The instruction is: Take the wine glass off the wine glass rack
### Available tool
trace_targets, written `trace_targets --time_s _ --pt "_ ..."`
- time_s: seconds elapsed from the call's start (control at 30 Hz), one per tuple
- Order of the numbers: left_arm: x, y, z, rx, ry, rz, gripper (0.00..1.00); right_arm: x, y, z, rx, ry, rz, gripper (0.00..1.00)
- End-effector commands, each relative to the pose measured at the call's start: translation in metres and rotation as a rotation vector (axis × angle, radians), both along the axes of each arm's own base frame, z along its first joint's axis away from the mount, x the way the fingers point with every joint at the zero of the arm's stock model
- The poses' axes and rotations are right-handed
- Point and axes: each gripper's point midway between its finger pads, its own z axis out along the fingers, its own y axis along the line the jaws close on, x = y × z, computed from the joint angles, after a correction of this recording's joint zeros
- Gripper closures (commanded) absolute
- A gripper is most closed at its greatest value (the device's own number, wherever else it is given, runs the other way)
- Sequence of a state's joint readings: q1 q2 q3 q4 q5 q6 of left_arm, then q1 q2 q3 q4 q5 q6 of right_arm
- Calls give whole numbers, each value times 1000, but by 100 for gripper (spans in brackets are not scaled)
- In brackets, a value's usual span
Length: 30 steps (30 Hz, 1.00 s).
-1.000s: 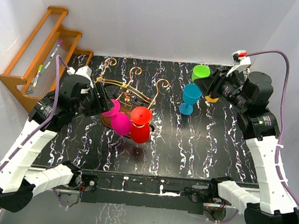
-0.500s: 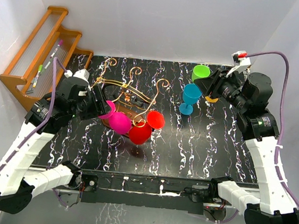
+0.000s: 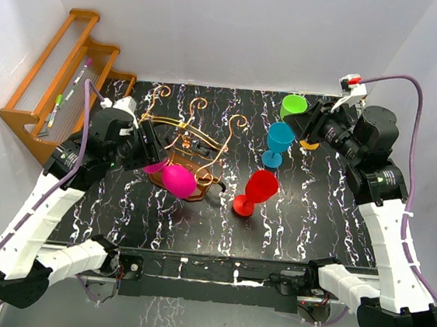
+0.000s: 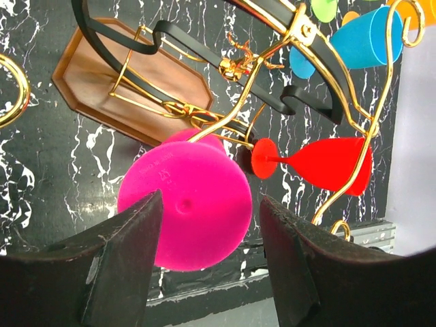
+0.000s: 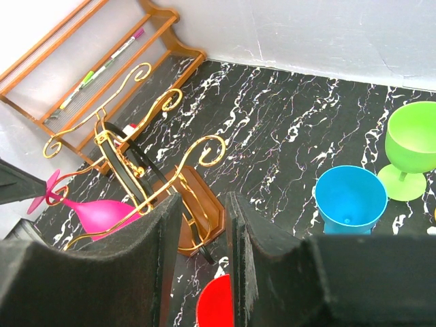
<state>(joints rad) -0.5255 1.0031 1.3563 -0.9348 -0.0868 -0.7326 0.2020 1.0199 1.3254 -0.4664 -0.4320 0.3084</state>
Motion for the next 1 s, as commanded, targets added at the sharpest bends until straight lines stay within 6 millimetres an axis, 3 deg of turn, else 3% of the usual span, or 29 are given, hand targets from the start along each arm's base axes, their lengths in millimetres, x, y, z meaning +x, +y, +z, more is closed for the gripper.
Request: trace_targets --time_s 0.0,0.43,0.73,0.97 --pt "2 -7 11 -31 -24 -32 43 1 -1 18 9 -80 -9 66" --pt "4 -14 28 -64 -51 -55 43 -1 -2 19 12 -83 -13 65" --pt "-6 9 56 -26 -110 -3 43 -1 -2 18 16 -79 -10 65" --pt "-29 23 30 -11 -36 33 43 0 -2 16 12 -77 -12 65"
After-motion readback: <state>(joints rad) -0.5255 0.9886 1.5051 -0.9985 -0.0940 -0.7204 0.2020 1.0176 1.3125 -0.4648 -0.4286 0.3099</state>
